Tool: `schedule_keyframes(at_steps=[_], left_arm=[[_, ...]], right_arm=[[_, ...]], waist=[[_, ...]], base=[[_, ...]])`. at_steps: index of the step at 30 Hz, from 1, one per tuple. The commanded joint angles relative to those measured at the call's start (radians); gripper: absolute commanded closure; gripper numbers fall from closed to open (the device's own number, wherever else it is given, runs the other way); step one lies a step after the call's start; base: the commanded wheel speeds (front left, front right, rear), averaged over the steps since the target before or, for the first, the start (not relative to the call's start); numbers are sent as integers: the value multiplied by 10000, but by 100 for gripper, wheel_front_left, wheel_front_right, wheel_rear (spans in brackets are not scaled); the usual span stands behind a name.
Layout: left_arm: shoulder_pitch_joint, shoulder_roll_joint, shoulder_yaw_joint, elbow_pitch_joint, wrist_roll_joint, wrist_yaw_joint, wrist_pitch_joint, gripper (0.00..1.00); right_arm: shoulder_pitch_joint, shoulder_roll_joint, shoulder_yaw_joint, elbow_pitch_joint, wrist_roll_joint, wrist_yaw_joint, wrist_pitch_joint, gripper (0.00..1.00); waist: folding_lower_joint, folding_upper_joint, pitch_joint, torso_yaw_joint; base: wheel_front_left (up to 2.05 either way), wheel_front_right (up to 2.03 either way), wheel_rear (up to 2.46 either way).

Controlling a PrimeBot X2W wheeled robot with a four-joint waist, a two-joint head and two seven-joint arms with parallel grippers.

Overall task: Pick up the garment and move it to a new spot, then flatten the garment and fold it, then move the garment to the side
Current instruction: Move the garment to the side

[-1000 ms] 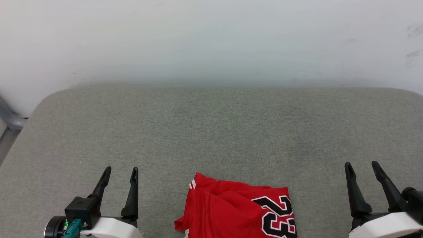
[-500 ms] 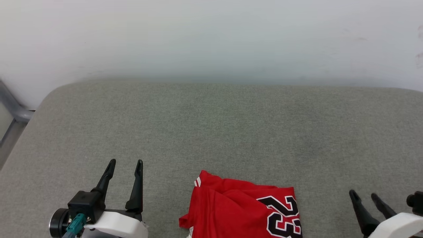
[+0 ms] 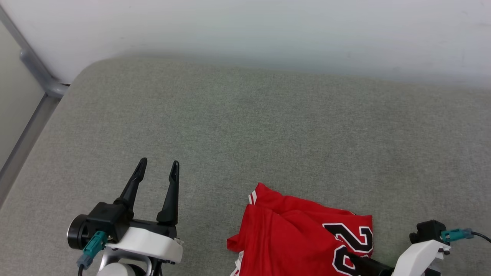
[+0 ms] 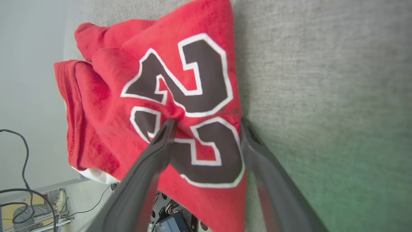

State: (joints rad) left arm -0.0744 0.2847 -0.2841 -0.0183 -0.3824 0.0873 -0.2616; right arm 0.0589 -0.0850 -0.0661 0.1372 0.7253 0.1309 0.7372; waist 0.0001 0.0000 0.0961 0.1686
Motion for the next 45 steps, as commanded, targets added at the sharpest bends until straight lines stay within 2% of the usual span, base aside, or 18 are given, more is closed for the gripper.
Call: schedule_keyframes(at_steps=[1,3,4,5,6,7,13,17,23,28,33,34,36,40,45], left_arm=[[-202,-55,61,-40,84,-73,-42,0],[-223,-129,168,-29,164,-172,-42,0],[-247,-259,280,42,272,-316,-42,0],[-236,-290,319,68,306,-347,-42,0],[-220,-316,371,87,357,-384,-42,0],[-194,-338,423,115,383,-428,-42,0],[30,-380,569,225,675,-517,-42,0],[106,-362,644,199,804,-558,-42,0],[293,-401,680,77,880,-590,-32,0],[465,-395,759,-98,890,-578,-32,0],[287,-263,831,-341,956,-666,-32,0],[66,-160,855,-568,954,-738,-29,0],[-194,-67,841,-709,994,-808,-2,0],[-830,137,782,-1073,1086,-986,123,0],[-1718,398,714,-1396,1226,-1232,291,0]], right_arm=[[-118,56,93,270,55,-10,78,0],[-311,143,216,662,270,-10,176,0],[-417,218,418,1236,385,-14,437,0],[-439,230,462,1368,427,-14,498,37],[-486,238,508,1429,437,-14,511,83],[-552,216,573,1415,407,-14,488,100],[-881,-210,996,651,71,-10,31,100],[-988,-702,1212,148,-788,-8,-307,100],[-932,-1375,924,-311,-2392,-7,-346,100],[-957,-1529,397,-656,-3213,-7,-270,100],[-1493,-1431,53,-859,-3715,-7,-490,100],[-2028,-1487,-168,-718,-3978,-8,-687,100],[-2505,-1632,-418,-546,-4212,-7,-834,100],[-3535,-2014,-943,-212,-4629,-7,-1177,100],[-4716,-2442,-1885,391,-5289,-7,-1638,100]], waist=[[-1,0,211,199],[-1,0,327,282],[-1,0,423,379],[-1,0,434,395],[-1,0,443,402],[-1,0,439,395],[-1,0,154,71],[-1,0,-77,-376],[-1,0,-199,-1340],[-1,0,-46,-2346],[-1,0,544,-3345],[-1,0,1107,-3884],[-1,0,1543,-4131],[-1,0,2546,-4427],[-1,0,3601,-4425]], base=[[0,0,0],[0,0,0],[0,0,0],[0,0,0],[0,0,0],[0,0,0],[0,0,0],[0,0,0],[0,0,0],[0,0,0],[0,0,0],[0,0,0],[0,0,0],[0,0,0],[0,0,0]])
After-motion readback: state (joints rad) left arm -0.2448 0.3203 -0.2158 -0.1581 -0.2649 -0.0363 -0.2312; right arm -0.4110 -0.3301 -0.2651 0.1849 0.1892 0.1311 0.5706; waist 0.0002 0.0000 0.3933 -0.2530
